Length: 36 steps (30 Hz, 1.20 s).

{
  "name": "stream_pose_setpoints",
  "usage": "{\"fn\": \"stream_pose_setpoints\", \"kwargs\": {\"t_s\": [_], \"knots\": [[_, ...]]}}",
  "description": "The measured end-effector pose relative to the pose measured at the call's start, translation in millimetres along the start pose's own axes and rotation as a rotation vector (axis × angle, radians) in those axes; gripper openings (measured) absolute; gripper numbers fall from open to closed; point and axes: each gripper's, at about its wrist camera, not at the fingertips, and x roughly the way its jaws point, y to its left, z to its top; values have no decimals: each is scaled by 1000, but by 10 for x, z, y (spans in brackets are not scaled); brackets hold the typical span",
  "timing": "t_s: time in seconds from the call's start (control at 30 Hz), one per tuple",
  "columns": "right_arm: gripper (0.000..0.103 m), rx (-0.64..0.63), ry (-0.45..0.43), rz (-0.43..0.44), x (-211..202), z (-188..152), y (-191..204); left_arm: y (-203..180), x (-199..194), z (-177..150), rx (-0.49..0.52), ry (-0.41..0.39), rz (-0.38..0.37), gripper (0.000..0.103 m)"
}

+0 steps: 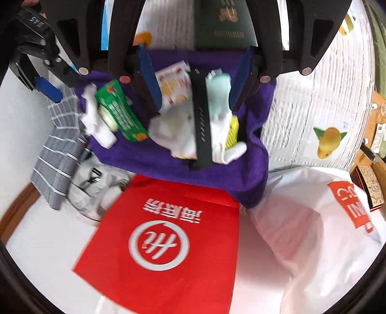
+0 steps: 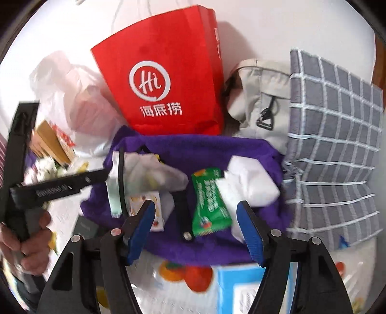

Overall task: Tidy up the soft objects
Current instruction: 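Withdraw both open tools from the towel back over the bed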

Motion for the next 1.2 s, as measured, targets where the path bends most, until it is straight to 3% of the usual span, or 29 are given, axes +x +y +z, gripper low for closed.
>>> {"fn": "stream_pose_setpoints", "kwargs": {"t_s": [0.27,0.5,0.63,0.9,1.2], "knots": [[73,104,-20,0,-608,-417,31,-273,-739,-551,87,-71,21,66],[89,106,-65,-59,-1159,-919,94,-421,-1396,-1138,120,-162,23,80],[103,85,-100,-149,-1452,-1239,136,-479,-1673,-1478,145,-195,29,88],[103,108,-116,-149,-1910,-1759,189,-579,-2039,-2109,169,-226,60,89],[103,112,-143,-157,-2346,-2205,274,-616,-2356,-2599,161,-273,98,89]]}}
